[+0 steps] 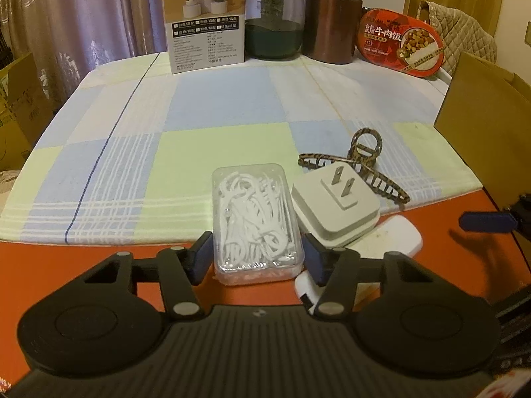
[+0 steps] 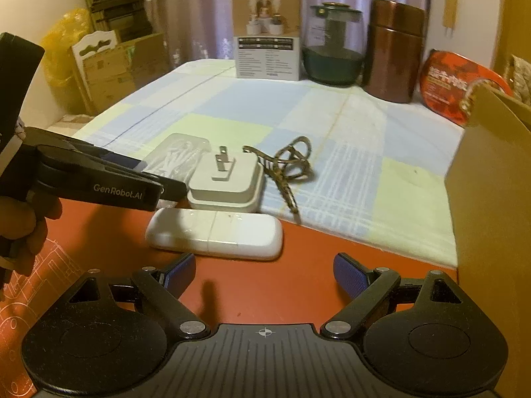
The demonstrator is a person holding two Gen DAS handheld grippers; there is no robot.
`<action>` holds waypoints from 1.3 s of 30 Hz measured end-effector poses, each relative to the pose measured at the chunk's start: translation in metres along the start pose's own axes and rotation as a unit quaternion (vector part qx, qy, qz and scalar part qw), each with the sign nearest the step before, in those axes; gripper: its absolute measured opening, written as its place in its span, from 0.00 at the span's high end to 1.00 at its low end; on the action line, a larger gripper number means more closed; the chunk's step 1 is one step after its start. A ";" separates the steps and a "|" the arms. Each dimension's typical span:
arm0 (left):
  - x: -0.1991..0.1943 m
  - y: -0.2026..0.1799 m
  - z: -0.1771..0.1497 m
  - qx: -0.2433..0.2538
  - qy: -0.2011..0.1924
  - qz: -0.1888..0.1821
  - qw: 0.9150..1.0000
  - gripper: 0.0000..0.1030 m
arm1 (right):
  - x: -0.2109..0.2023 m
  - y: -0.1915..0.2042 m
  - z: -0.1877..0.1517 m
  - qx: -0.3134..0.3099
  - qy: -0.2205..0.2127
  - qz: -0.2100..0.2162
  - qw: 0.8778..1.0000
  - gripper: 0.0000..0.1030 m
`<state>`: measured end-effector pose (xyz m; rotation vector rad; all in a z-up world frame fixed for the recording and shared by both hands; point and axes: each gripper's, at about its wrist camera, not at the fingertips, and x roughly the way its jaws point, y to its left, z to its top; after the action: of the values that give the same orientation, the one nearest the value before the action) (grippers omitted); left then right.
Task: Organize rigid objects
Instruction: 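Lower the left gripper onto the clear box of white cables and grasp it, then grasp the white remote with the right gripper while the left holds the clear box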
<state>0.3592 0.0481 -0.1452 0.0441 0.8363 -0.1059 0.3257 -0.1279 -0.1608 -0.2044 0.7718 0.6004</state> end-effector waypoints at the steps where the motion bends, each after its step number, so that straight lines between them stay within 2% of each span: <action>1: -0.002 0.000 -0.002 0.001 0.002 -0.001 1.000 0.49 | 0.002 0.001 0.001 -0.004 -0.001 0.001 1.000 0.15; 9: -0.027 -0.003 -0.024 0.009 0.023 -0.025 0.999 0.50 | 0.006 -0.003 0.000 0.005 0.012 -0.012 1.000 0.15; 15: -0.044 -0.027 -0.039 0.030 0.033 -0.060 0.997 0.50 | -0.007 -0.021 -0.002 0.061 0.014 -0.025 0.998 0.15; 18: -0.051 -0.038 -0.046 0.038 0.034 -0.071 0.996 0.50 | -0.015 -0.024 0.000 0.070 0.009 -0.032 0.997 0.15; 21: -0.056 -0.034 -0.050 0.031 0.026 -0.050 0.998 0.50 | -0.020 -0.022 0.000 0.085 0.007 -0.029 0.996 0.15; 24: -0.058 -0.018 -0.047 0.018 0.018 -0.019 0.999 0.50 | -0.022 -0.016 0.001 0.097 0.007 -0.022 0.995 0.15; 27: -0.057 -0.001 -0.045 0.002 0.014 -0.004 1.000 0.50 | -0.016 -0.003 0.002 0.097 0.014 -0.020 0.995 0.15; 34: -0.051 0.018 -0.045 -0.018 0.019 0.003 1.000 0.50 | 0.007 0.019 -0.001 0.137 0.025 -0.038 0.990 0.18; 39: -0.051 0.019 -0.045 -0.016 0.021 -0.003 1.000 0.50 | 0.020 0.033 0.001 0.100 0.013 -0.068 0.993 0.25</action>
<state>0.2943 0.0744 -0.1374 0.0139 0.8794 -0.0973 0.3178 -0.0918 -0.1730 -0.0788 0.8301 0.3895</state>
